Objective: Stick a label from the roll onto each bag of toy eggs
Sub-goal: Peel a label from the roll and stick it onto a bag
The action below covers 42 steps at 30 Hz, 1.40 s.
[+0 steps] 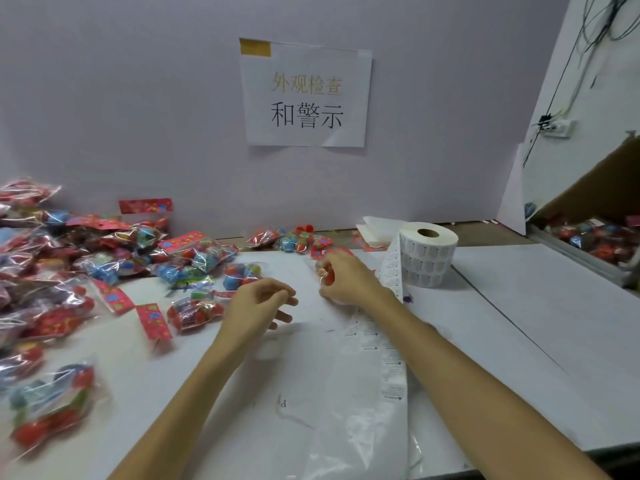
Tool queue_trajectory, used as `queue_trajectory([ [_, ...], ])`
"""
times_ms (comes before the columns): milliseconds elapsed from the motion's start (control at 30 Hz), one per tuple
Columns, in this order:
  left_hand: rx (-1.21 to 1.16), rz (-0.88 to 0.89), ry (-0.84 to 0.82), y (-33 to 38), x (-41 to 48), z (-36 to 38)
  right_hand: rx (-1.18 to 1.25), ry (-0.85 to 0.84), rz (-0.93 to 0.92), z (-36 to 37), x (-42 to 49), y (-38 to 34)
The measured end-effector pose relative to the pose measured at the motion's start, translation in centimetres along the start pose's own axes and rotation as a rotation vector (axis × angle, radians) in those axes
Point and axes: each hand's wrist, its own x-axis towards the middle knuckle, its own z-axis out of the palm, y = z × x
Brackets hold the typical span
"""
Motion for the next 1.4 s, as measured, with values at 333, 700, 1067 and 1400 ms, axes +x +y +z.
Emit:
queue_trajectory([
  [333, -0.074, -0.115, -0.191, -1.1, 0.4, 0.2, 0.160, -0.096, -0.008, -2.2, -0.9, -1.1],
  [700, -0.084, -0.171, 0.063, -1.1, 0.9, 0.0, 0.363, 0.034, -0.181, 1.3, -3.6, -1.8],
  [1067, -0.412, -0.168, 0.021, -0.5, 0.7, -1.1, 0.798, 0.100, -0.199, -0.2, -5.4, -4.1],
  [1400, -0.438, -0.161, -0.013, -0.4, 0.8, -0.7, 1.154, -0.263, 0.199, -0.3, -5.7, -3.2],
])
